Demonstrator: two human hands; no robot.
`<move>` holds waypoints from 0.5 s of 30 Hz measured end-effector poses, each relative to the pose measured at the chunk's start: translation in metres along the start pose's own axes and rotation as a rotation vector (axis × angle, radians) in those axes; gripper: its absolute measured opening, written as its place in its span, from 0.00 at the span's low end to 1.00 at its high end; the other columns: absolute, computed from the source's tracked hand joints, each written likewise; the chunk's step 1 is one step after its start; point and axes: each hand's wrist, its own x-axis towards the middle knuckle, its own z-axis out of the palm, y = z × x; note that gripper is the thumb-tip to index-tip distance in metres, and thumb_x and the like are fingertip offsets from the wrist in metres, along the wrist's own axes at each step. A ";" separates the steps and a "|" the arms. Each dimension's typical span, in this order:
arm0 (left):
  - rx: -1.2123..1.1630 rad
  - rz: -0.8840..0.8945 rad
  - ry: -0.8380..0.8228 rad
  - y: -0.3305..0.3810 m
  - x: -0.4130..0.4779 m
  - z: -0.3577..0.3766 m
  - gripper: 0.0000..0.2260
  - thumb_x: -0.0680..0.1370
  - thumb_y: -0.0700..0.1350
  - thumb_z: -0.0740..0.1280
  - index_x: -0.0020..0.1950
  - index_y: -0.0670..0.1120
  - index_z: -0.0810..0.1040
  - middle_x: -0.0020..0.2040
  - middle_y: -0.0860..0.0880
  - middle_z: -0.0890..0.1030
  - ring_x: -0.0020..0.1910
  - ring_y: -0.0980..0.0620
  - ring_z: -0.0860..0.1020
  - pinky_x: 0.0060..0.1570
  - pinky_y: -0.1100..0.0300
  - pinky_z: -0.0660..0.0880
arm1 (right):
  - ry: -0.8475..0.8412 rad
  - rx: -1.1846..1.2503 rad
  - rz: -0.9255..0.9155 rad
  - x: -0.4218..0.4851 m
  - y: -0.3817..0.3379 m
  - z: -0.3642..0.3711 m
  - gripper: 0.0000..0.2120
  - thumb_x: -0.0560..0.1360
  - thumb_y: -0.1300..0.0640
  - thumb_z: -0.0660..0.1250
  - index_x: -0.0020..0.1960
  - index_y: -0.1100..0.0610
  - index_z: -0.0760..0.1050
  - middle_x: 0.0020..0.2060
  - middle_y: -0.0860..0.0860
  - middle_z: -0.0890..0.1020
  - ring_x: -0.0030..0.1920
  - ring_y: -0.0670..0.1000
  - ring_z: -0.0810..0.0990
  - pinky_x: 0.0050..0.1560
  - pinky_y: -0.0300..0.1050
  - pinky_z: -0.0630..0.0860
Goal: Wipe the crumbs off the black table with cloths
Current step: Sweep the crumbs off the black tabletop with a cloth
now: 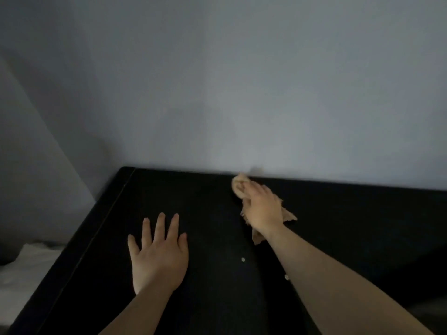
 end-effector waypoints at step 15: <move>0.012 -0.034 0.002 0.000 -0.001 -0.005 0.24 0.81 0.57 0.41 0.77 0.59 0.41 0.78 0.54 0.43 0.77 0.49 0.40 0.75 0.46 0.42 | -0.036 0.015 0.066 0.019 -0.011 0.005 0.24 0.79 0.55 0.57 0.74 0.48 0.58 0.74 0.49 0.60 0.73 0.55 0.59 0.72 0.52 0.55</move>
